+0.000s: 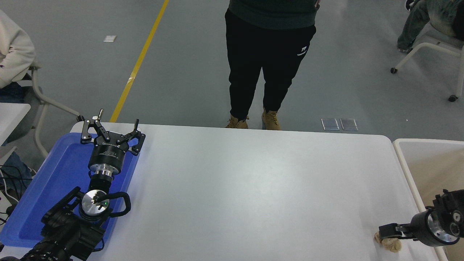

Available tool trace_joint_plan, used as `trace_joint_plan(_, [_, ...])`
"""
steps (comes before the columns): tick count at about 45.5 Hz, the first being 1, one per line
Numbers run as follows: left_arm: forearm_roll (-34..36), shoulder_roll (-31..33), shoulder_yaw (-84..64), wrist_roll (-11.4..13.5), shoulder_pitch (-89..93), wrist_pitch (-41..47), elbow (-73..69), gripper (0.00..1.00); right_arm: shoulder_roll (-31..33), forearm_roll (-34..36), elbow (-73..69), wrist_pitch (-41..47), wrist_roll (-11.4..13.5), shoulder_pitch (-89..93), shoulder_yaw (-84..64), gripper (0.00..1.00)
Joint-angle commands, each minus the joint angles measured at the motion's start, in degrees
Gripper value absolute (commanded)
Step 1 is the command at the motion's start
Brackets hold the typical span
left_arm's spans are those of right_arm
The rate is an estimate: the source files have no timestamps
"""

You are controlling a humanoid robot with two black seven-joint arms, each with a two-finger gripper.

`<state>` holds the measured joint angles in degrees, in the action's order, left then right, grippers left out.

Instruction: Pick up paper ball place in dustbin

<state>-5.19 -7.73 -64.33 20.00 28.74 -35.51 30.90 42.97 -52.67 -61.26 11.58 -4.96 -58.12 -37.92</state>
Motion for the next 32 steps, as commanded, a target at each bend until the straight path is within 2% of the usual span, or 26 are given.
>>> trace_joint_plan(1, [0.0,0.0,0.0,0.0,0.0,0.0,0.0,1.0,-0.7,0.0,0.5,-1.3,-0.5,1.4,0.4,0.39])
trace_joint_plan(4, [0.0,0.0,0.0,0.0,0.0,0.0,0.0,1.0,-0.8,0.0,0.4,-1.7,-0.5,1.5,0.7,0.04])
trace_joint_plan(5, [0.0,0.0,0.0,0.0,0.0,0.0,0.0,1.0,-0.8,0.0,0.4,-1.8,-0.5,1.5,0.7,0.0])
trace_joint_plan(24, [0.0,0.0,0.0,0.0,0.0,0.0,0.0,1.0,-0.3,0.6,-0.4,-1.9,-0.5,0.6,1.4,0.0])
trace_joint_plan(32, [0.0,0.0,0.0,0.0,0.0,0.0,0.0,1.0,4.9,0.6,-4.8,-1.0,-0.5,-3.6,1.2,0.0])
